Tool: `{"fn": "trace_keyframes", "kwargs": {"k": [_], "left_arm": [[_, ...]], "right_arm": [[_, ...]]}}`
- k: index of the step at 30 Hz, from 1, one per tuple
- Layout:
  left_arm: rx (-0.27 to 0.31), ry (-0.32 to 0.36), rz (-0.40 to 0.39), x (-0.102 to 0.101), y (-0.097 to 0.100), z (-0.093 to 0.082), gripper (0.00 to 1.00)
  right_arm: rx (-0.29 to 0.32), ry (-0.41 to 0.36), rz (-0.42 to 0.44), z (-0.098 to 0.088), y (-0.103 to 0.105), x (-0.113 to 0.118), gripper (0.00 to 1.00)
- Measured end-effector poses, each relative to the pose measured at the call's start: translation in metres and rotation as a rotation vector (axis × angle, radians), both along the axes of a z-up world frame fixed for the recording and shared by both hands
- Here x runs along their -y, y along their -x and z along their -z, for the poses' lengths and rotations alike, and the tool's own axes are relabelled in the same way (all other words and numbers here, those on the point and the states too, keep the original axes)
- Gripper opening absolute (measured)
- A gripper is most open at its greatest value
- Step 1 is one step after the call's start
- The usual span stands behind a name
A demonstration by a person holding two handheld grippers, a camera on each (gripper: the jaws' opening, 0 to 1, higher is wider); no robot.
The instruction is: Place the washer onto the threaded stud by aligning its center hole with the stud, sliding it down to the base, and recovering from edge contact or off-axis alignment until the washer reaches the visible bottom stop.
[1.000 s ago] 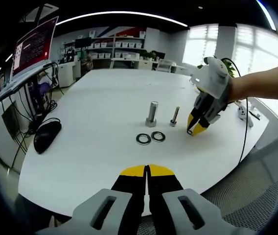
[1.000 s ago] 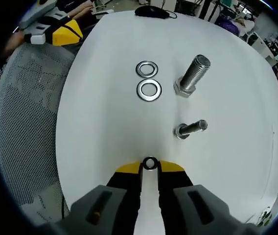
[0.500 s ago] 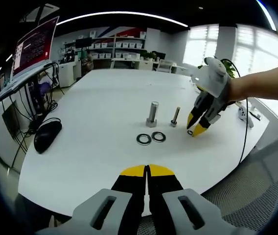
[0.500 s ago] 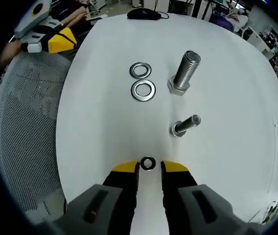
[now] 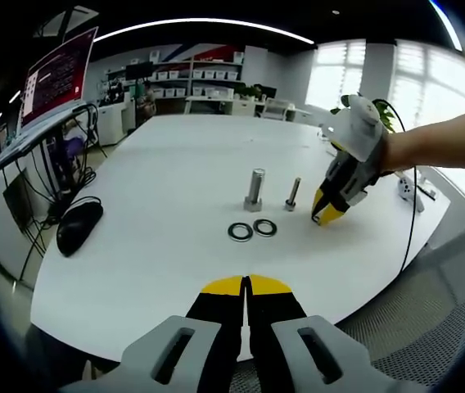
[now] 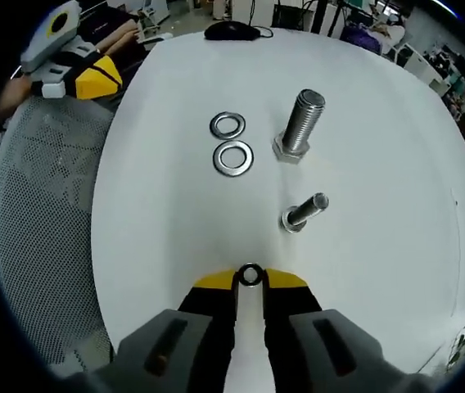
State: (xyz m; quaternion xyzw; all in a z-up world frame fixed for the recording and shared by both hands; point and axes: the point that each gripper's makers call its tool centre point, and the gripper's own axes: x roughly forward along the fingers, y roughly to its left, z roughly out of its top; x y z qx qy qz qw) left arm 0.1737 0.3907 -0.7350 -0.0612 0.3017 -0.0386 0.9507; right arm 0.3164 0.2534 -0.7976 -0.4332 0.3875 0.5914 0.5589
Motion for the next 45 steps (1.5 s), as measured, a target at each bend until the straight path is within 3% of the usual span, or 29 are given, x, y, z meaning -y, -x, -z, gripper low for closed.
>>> {"fn": "trace_keyframes", "kwargs": {"k": [6, 18, 28, 35, 45], "left_arm": [[-0.001, 0.000, 0.007, 0.001, 0.000, 0.000, 0.00], [0.003, 0.001, 0.009, 0.001, 0.000, -0.001, 0.00], [0.009, -0.001, 0.010, 0.001, -0.001, -0.001, 0.00], [0.013, -0.001, 0.008, 0.001, -0.001, -0.002, 0.00], [0.015, 0.002, 0.006, 0.001, -0.001, -0.002, 0.00]], "right_arm": [[-0.020, -0.016, 0.023, -0.007, 0.001, -0.002, 0.13], [-0.001, -0.036, -0.006, -0.031, 0.001, -0.010, 0.13], [0.063, -0.064, -0.102, -0.053, -0.004, -0.019, 0.13], [0.091, -0.088, -0.114, -0.066, -0.009, -0.031, 0.13], [0.141, -0.085, -0.150, -0.072, -0.019, -0.043, 0.13]]}}
